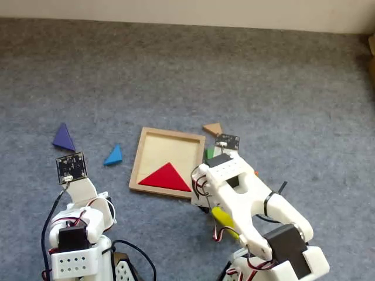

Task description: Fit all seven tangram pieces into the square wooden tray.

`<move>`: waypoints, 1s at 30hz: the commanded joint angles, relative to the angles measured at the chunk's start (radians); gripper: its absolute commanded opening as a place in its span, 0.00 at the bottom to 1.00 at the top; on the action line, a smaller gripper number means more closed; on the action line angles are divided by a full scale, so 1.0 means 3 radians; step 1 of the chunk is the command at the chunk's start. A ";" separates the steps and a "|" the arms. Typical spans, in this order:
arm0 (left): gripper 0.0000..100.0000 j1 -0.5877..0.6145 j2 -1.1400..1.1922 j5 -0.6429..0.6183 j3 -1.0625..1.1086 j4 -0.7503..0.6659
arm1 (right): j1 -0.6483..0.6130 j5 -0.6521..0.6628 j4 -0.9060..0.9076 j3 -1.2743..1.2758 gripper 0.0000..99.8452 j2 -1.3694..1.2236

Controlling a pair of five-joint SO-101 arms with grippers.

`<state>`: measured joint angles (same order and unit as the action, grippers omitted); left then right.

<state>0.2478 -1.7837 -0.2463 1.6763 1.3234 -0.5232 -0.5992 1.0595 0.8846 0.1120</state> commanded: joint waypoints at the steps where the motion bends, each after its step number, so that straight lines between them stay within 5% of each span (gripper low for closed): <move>1: 0.01 0.0043 -0.0120 -0.0026 0.0064 -0.0005 | 0.0125 0.0143 -0.0141 0.0038 0.24 0.0008; 19: 0.01 0.0043 -0.0120 -0.0026 0.0064 -0.0005 | 0.0120 0.0256 0.0023 0.0003 0.23 0.0043; 26: 0.01 0.0043 -0.0120 -0.0026 0.0064 -0.0005 | 0.0136 0.0261 0.0018 -0.0074 0.05 0.0043; 30: 0.01 0.0043 -0.0120 -0.0026 0.0064 -0.0005 | 0.0146 0.0261 0.0033 -0.0171 0.02 0.0043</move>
<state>0.2478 -1.7837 -0.2463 1.6763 1.3234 -0.4895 -0.5286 1.0702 0.8769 0.1212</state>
